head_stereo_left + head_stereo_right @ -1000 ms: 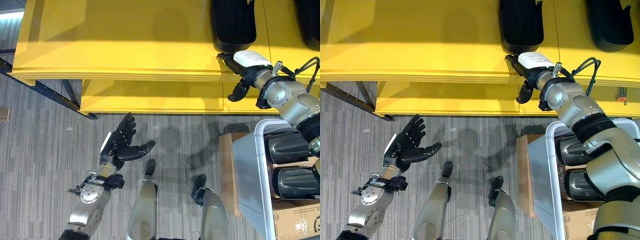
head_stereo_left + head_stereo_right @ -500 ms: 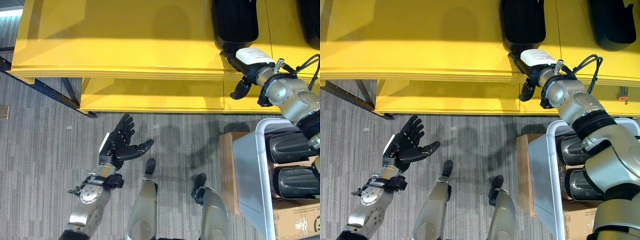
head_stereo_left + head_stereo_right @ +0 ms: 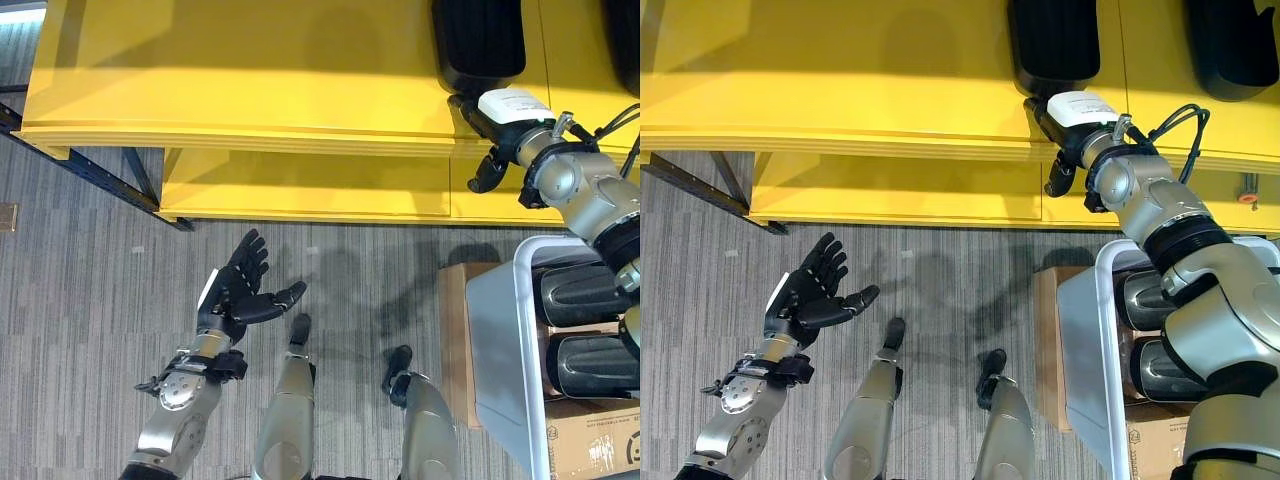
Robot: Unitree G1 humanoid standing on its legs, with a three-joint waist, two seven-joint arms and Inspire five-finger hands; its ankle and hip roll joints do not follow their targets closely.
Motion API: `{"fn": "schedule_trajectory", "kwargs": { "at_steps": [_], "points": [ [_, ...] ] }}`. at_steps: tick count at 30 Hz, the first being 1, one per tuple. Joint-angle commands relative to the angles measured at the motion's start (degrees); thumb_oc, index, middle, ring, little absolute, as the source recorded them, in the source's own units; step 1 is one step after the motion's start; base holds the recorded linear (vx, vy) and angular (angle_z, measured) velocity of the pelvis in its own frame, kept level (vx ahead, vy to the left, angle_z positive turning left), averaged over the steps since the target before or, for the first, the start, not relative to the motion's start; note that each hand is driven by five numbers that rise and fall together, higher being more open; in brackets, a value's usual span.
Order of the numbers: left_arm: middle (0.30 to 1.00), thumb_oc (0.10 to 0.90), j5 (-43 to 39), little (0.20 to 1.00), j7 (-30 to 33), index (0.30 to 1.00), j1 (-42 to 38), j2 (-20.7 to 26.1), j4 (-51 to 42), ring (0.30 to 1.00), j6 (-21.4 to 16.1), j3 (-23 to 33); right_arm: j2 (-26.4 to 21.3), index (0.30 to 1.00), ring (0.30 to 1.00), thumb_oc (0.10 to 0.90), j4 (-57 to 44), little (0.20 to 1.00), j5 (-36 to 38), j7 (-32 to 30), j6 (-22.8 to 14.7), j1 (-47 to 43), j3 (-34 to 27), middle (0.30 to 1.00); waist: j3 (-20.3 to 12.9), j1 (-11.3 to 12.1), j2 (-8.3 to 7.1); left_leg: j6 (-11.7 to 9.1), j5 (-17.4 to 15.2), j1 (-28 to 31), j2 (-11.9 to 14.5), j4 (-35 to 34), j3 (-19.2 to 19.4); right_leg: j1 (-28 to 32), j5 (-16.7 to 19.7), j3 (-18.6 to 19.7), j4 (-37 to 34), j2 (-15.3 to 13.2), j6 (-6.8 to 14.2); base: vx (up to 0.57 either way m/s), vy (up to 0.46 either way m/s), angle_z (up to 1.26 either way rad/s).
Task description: Move parts from the plastic box to the shelf.
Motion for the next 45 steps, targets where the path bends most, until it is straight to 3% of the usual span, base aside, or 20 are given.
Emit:
{"fn": "schedule_trajectory", "kwargs": {
  "at_steps": [1, 34, 45],
  "points": [
    [1.000, 0.900, -0.7, 1.000, 0.0, 1.000, -0.3, 1.2, -7.0, 1.000, -6.9, 2.7, -2.2, 1.000, 1.000, 0.900, 1.9, 1.000, 0.0, -4.2, 0.0, -13.4, 1.6, 1.000, -0.5, 1.6, -0.97, -1.1, -6.6, 0.3, 5.8, 6.2, 2.9, 2.6, 0.6, 1.5, 0.4, -2.0, 1.4, 0.00, 0.000, 0.00],
    [1.000, 0.900, -1.1, 1.000, 0.6, 1.000, 0.4, 1.8, -7.7, 1.000, -7.5, 3.5, -4.0, 1.000, 1.000, 0.900, 4.5, 1.000, 0.3, -6.0, 0.1, -17.8, 3.9, 1.000, 0.1, 2.0, -0.98, -1.1, -6.3, -0.9, 5.7, 6.2, 2.4, 1.7, 0.2, 1.1, 1.3, -1.7, 1.3, 0.00, 0.000, 0.00],
    [1.000, 0.900, -0.9, 1.000, 0.6, 1.000, 0.0, 1.5, -7.1, 1.000, -7.3, 3.2, -4.6, 1.000, 1.000, 0.900, 0.4, 1.000, 1.6, -5.6, -0.1, -14.1, 1.1, 1.000, 0.2, 1.6, -0.99, -0.9, -6.5, -1.1, 5.6, 6.6, 2.4, 1.6, 0.1, 1.2, 1.4, -1.6, 1.2, 0.00, 0.000, 0.00]
  ]
}}
